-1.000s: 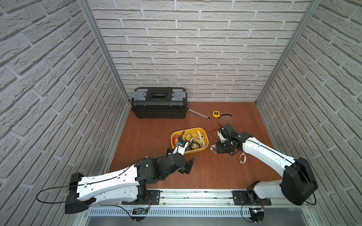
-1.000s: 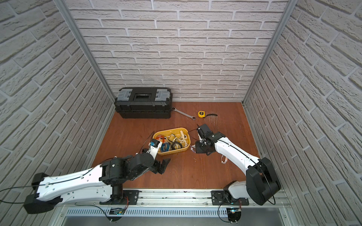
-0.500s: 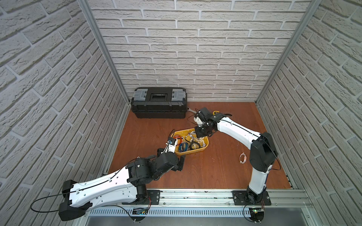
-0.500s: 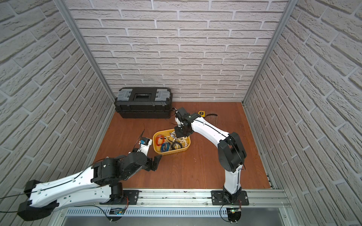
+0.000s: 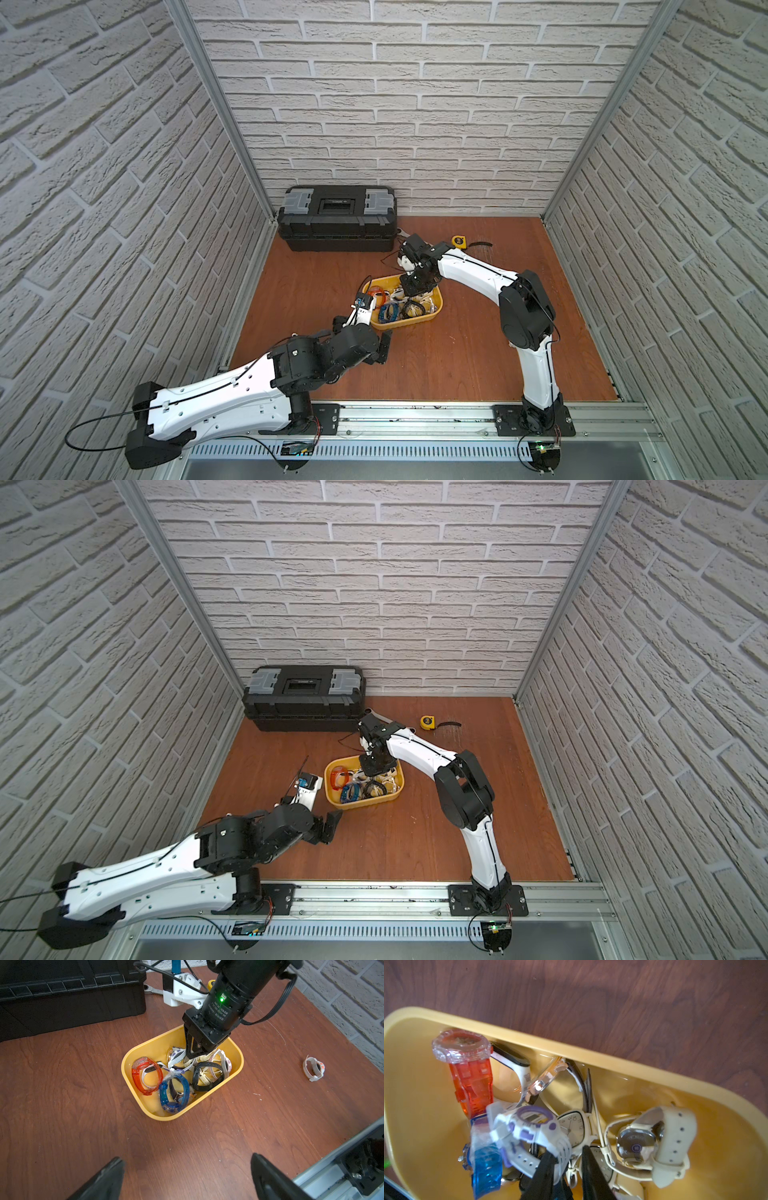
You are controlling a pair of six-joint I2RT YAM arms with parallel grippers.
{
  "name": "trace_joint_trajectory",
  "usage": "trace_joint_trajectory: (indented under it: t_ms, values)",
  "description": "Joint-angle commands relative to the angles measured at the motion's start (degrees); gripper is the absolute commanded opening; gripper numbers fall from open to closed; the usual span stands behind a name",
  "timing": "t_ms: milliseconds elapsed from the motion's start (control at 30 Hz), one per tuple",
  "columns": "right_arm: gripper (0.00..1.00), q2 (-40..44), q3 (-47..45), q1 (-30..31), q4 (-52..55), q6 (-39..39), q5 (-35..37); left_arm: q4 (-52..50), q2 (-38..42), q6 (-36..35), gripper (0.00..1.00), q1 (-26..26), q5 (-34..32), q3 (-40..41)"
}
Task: Put the watch into the storage box
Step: Place the watch in the storage box, then pick up the watch at the center of the board.
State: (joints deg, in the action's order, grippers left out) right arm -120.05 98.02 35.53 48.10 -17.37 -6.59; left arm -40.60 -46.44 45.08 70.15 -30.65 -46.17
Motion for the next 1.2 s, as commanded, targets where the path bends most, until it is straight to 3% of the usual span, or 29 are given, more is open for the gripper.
trace_joint_trajectory:
  t_ms: [0, 233, 400, 667, 867, 933, 1167]
  values:
    - [0.36, 4.9, -1.6, 0.5, -0.6, 0.2, 1.0, 0.2, 0.1, 0.3, 0.98, -0.3, -1.0, 0.8]
    - [0.4, 14.7, -5.8, 0.0, -1.6, -0.8, 2.2, 0.4, 0.3, 0.2, 0.98, -0.3, -1.0, 0.6]
    - [0.42, 23.9, -13.1, -3.8, -2.3, -2.0, 0.5, 0.6, 0.3, -0.2, 0.98, -0.3, -0.9, 0.8]
    - [0.44, 42.3, -31.5, -18.6, 0.5, -2.7, 1.4, 2.4, -0.4, -1.0, 0.98, -0.4, -0.2, 1.4]
    - [0.45, 55.1, -47.6, -38.2, 0.9, -2.4, -1.0, 4.9, -2.6, -1.5, 0.98, -0.2, 1.4, 1.6]
    - [0.44, 55.6, -50.0, -41.5, 0.1, -2.3, -1.4, 5.6, -3.9, -2.0, 0.98, -0.2, 2.0, 1.3]
    - [0.38, 44.0, -47.6, -41.6, 2.6, -0.8, -3.1, 7.3, -5.2, -1.6, 0.98, -0.2, 3.7, 2.1]
